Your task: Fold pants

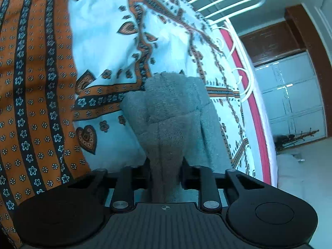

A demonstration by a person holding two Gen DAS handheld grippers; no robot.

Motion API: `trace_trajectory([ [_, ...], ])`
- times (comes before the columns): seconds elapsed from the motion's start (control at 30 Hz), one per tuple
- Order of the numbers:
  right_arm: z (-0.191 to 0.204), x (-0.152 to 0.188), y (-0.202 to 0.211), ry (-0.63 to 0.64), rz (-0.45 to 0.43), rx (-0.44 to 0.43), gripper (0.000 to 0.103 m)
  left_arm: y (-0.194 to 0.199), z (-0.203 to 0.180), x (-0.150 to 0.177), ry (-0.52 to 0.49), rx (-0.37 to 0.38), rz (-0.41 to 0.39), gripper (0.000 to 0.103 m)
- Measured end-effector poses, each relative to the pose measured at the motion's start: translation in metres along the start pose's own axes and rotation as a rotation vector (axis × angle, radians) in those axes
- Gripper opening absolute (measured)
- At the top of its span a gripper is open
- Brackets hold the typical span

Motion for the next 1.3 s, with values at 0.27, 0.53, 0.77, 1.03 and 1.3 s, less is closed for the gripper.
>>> trace_trajectory([
  [0.27,0.086,-0.010,-0.013,0.234,-0.005,-0.145,0.022,0.014,-0.017,0.001,-0.055,0.057,-0.058,0.020],
  [0.53,0.137,0.003,-0.059,0.378,0.095,-0.112,0.008,0.025,-0.028,0.001,-0.114,0.111,-0.066,0.018],
  [0.77,0.132,0.009,-0.065,0.335,0.090,-0.112,0.008,0.023,-0.015,0.004,-0.130,-0.044,-0.078,0.018],
  [1.03,0.125,0.007,-0.064,0.255,0.084,-0.143,0.008,-0.001,0.014,0.012,0.132,0.095,0.045,0.041],
  [1.3,0.123,0.007,-0.062,0.236,0.076,-0.149,0.008,0.013,-0.025,0.020,-0.047,0.140,-0.024,0.017],
])
Point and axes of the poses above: each gripper's, at about its wrist camera, not at the fingertips, and y roughly against the way its jaws point, z to its left, x to its underside, the point moved 5 cm from there along -y, roughly the way its jaws point, and after that the axes turned 3 degrees about -y, right-handed, at the moved point
